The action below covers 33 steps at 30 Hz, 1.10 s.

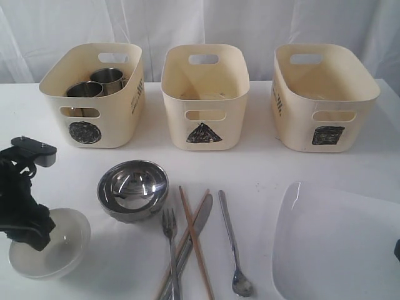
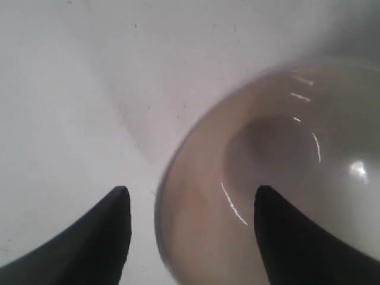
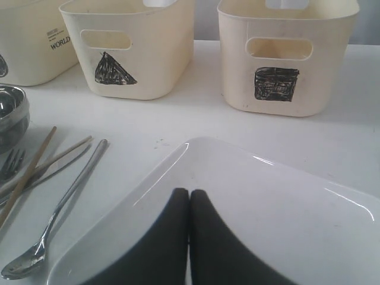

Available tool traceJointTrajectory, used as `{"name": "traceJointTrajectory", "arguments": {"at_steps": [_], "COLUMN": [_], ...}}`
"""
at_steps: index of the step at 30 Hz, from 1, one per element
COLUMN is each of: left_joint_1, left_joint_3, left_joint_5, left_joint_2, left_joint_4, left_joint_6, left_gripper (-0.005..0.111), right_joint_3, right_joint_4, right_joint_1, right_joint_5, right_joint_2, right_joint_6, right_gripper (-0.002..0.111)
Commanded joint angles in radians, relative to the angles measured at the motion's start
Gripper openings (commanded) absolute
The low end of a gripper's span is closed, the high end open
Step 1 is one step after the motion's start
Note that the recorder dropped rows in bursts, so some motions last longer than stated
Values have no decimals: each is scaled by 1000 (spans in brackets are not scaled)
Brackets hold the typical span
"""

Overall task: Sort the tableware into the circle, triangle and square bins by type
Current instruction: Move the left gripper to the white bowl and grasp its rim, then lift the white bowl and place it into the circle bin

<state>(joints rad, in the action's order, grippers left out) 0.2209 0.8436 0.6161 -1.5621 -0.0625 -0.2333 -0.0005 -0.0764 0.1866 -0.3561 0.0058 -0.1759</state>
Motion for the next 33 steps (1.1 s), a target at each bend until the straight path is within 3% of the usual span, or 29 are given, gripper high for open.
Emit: {"name": "traceJointTrajectory", "arguments": {"at_steps": [1, 6, 7, 10, 14, 18, 21, 24, 27, 33], "left_joint_1": [3, 3, 3, 3, 3, 3, 3, 3, 1, 1], "left_joint_3": [-31, -33, -33, -33, 12, 89, 169, 231, 263, 270], "left_joint_5": [-11, -7, -7, 0, 116, 169, 126, -29, -305, -1050], "left_joint_2": [-13, -13, -13, -13, 44, 150, 238, 288, 293, 135], "left_joint_4": [-29, -37, -37, -37, -20, 84, 208, 252, 252, 274], "left_joint_6": [-32, -32, -32, -32, -32, -6, 72, 109, 107, 44], "left_gripper": [53, 4, 0, 0, 0, 0, 0, 0, 0, 0], "right_joint_3": [1, 1, 1, 1, 1, 1, 1, 1, 1, 1], "right_joint_4": [-1, -1, -1, -1, -1, -1, -1, -1, -1, -1], "right_joint_1": [3, 3, 3, 3, 3, 3, 3, 3, 3, 3], "right_joint_5": [13, 13, 13, 13, 13, 13, 13, 13, 13, 13], "right_joint_2": [-6, -6, -6, -6, -6, -6, -6, -6, -6, -6], "right_joint_6": [-4, -4, -4, -4, -4, -4, -4, -4, -4, -4], "right_gripper": [0, 0, 0, 0, 0, 0, 0, 0, 0, 0]}}
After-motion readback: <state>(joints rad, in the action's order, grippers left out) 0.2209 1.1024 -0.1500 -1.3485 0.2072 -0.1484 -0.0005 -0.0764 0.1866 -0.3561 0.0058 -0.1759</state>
